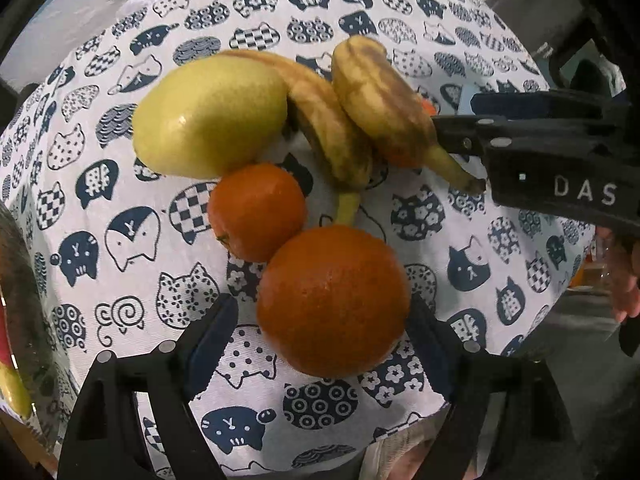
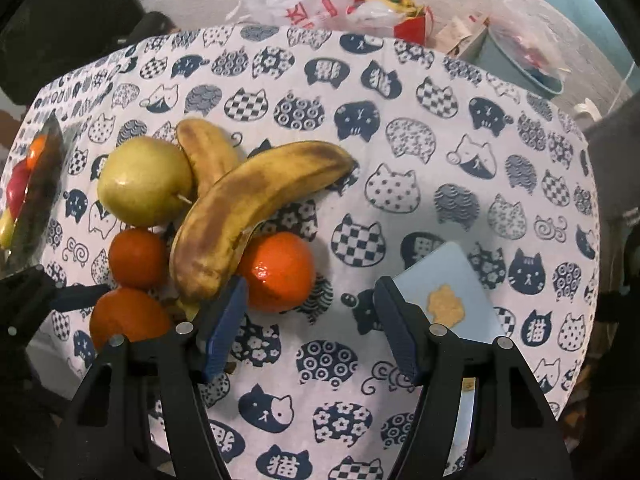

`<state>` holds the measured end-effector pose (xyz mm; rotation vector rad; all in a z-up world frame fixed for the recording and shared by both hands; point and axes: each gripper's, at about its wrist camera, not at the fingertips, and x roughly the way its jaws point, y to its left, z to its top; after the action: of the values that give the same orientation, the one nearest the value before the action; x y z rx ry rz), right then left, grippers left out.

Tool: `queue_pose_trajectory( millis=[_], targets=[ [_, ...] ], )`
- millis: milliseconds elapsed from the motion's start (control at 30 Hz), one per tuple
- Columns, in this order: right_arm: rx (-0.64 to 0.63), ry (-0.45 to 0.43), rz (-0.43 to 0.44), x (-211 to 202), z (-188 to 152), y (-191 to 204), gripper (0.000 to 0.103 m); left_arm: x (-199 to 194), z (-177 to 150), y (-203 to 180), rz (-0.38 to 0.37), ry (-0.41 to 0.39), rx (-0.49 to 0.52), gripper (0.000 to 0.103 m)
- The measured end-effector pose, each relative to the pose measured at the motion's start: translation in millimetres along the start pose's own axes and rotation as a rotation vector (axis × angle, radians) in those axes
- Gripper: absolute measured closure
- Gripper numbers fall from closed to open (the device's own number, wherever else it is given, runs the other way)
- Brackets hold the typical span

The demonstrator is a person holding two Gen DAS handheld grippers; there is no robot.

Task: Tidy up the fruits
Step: 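Grasp the large orange with the left tool while the right tool grasps a mandarin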

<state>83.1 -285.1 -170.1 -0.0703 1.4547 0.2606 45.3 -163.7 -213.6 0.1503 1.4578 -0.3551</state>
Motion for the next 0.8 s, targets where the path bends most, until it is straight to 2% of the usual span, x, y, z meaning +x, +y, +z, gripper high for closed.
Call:
queue_pose_trajectory(
  millis=[100,167,200,233,433,700,767,800],
  targets=[
    [0.009,-0.007,0.020,3,1,1,0.036,5,0,-4,-0.002,-0.005,0.013,0.018],
    [0.021,-0.007,0.035,6,2,0,0.036,6,1,-6,-0.029,-0.011,0.026,0.023],
    [0.027,-0.003,0.042,7,2,-1,0.036,6,1,-6,-0.049,-0.011,0.031,0.032],
    [0.034,0.000,0.051,8,2,-2,0.036,6,1,-8,-0.063,-0.013,0.035,0.034],
    [0.000,0.024,0.070,13,3,4,0.041,7,-3,-15,-0.072,-0.025,0.069,0.035],
    [0.001,0.041,0.093,28,8,8,0.041,-5,-16,9,-0.079,-0.007,0.074,0.035],
    [-0.009,0.047,0.092,33,9,12,0.053,-10,-16,17,-0.081,-0.011,0.065,0.035],
    [-0.016,0.047,0.089,33,10,13,0.053,-13,-17,20,-0.079,-0.014,0.064,0.035]
  ],
)
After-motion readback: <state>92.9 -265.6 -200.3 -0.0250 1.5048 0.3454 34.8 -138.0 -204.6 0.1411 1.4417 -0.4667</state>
